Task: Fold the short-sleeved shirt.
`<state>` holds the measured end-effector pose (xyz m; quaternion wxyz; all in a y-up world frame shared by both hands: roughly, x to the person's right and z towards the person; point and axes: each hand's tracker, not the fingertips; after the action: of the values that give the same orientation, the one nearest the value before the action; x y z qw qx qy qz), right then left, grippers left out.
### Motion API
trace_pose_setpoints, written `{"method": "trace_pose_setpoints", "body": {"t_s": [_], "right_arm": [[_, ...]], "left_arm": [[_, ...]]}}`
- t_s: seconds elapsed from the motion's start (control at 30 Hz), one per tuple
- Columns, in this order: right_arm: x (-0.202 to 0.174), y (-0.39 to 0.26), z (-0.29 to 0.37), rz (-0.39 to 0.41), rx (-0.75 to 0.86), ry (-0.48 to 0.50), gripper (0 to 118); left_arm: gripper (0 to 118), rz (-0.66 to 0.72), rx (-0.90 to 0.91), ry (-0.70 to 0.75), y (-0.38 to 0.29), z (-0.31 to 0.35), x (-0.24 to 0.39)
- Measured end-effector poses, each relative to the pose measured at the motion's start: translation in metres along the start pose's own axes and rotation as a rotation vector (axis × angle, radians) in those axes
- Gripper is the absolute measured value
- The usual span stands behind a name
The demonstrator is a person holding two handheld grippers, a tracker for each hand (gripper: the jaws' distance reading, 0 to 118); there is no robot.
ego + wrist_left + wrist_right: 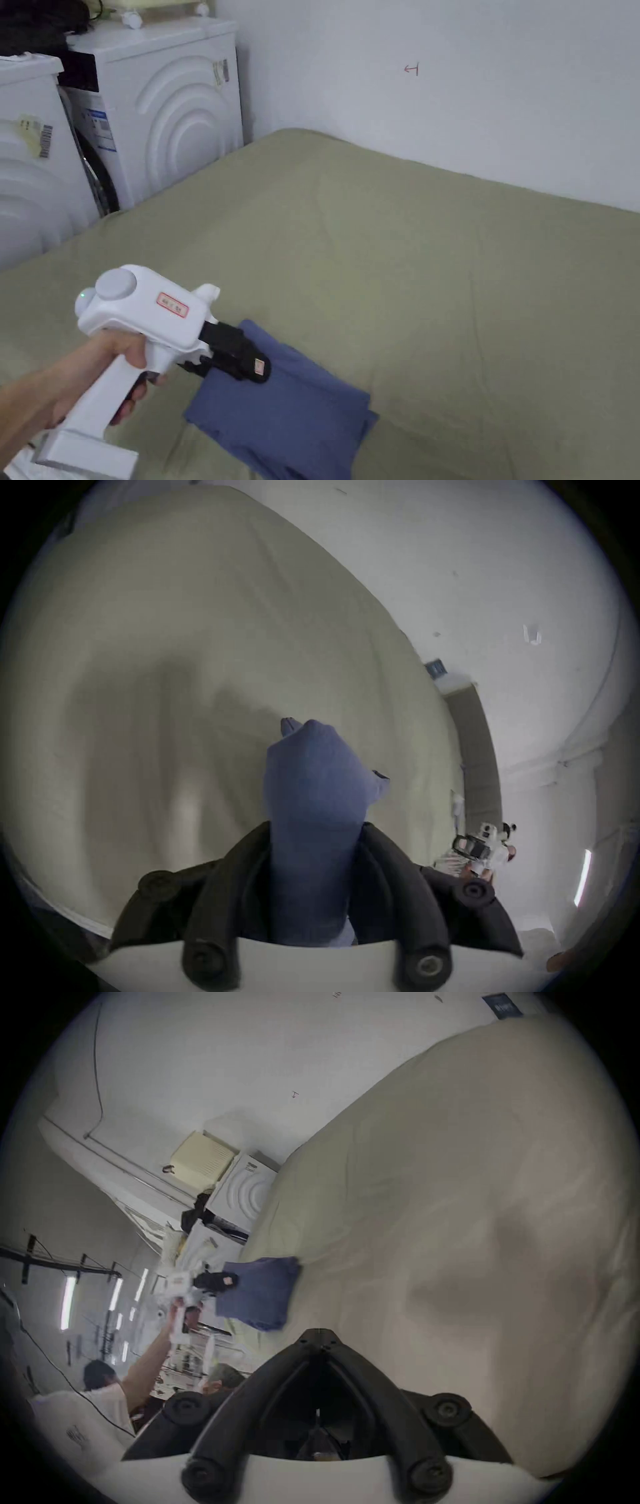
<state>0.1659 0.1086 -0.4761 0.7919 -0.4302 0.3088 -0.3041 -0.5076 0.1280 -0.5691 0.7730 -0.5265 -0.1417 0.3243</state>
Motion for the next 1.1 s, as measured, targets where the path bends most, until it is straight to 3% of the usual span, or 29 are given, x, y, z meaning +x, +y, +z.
{"method": "trace_pose_setpoints", "body": {"t_s": [0.2,0.23,0.27,0.3,0.4,0.67,0.73,0.77,0.83,0.87,1.03,1.1], "right_arm": [[0.010,-0.004,-0.001,-0.041,0.013,-0.053,2],[0.012,-0.005,-0.002,-0.049,0.012,-0.053,2],[0.012,-0.005,-0.002,-0.053,0.011,-0.056,2],[0.022,-0.004,0.002,-0.058,0.014,-0.060,2],[0.022,-0.002,0.006,-0.044,0.005,-0.065,2],[0.006,0.012,0.048,0.067,0.099,-0.063,2],[-0.008,0.017,0.063,0.150,0.148,-0.100,2],[-0.017,0.020,0.072,0.183,0.190,-0.142,2],[-0.039,0.025,0.090,0.279,0.287,-0.221,2],[-0.051,0.027,0.099,0.324,0.347,-0.260,2],[-0.111,0.028,0.136,0.518,0.592,-0.509,2],[-0.131,0.021,0.142,0.630,0.686,-0.656,2]], "left_arm": [[27,-0.036,-0.022,0.033,0.032,0.020,-0.015],[40,-0.039,-0.021,0.030,0.034,0.016,-0.012],[69,-0.031,-0.033,0.043,0.036,0.014,-0.011],[108,-0.033,-0.037,0.085,0.034,0.011,-0.008],[118,-0.064,0.015,0.182,0.033,0.018,-0.005],[118,-0.112,0.184,0.206,-0.010,0.041,0.062],[106,-0.186,0.253,0.172,-0.034,0.034,0.107],[90,-0.247,0.295,0.187,-0.053,0.026,0.141],[26,-0.308,0.370,0.135,-0.085,0.011,0.191],[4,-0.337,0.411,0.104,-0.105,0.001,0.220],[3,-0.418,0.606,0.054,-0.184,-0.031,0.335],[3,-0.594,0.786,0.212,-0.221,-0.036,0.382]]}}
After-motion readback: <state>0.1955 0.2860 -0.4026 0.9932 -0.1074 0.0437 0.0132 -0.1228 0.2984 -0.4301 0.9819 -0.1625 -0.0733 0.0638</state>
